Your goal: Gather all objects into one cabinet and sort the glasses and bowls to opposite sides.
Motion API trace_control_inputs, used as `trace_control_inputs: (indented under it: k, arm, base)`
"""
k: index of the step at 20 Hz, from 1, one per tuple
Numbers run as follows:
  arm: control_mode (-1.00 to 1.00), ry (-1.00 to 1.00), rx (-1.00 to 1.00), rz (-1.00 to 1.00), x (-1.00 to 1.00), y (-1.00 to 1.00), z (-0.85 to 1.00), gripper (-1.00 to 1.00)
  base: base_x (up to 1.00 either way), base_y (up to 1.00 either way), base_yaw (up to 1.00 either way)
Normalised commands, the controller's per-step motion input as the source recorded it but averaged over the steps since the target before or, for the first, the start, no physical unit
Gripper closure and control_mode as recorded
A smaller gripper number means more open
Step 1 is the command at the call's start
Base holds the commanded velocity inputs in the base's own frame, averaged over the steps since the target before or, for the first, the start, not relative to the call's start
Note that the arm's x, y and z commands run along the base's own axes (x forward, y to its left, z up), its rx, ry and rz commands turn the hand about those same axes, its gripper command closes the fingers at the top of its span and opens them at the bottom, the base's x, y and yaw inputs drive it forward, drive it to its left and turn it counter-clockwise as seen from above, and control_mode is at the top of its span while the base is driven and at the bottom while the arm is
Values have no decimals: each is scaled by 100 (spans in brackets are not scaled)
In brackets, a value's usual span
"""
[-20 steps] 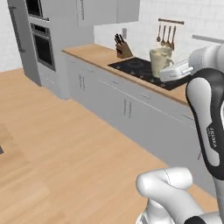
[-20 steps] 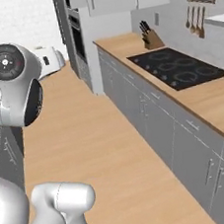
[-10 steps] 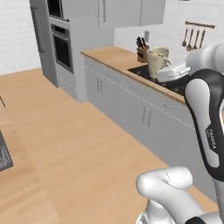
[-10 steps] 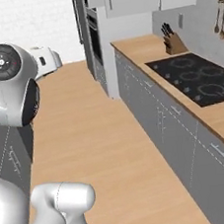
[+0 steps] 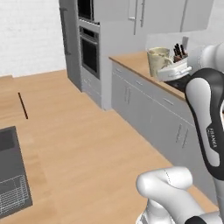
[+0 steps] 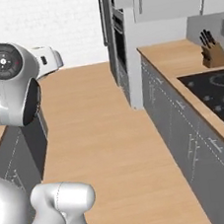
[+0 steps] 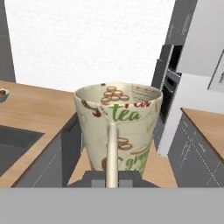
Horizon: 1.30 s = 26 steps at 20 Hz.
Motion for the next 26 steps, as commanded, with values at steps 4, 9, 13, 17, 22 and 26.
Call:
trace_control_inputs:
  k: [4,9,13,17,22,26]
  arm:
    - [100,0,0,0,0,0,0,100]
    - [100,0,0,0,0,0,0,100]
    - [100,0,0,0,0,0,0,100]
    - [100,0,0,0,0,0,0,100]
    - [100,0,0,0,0,0,0,100]
    - [100,0,0,0,0,0,0,100]
  base:
    - [100,0,30]
    - [100,0,26]
    - [100,-12,20]
    - [100,-41,11]
    - [100,-40,0]
    - [100,-9,0]
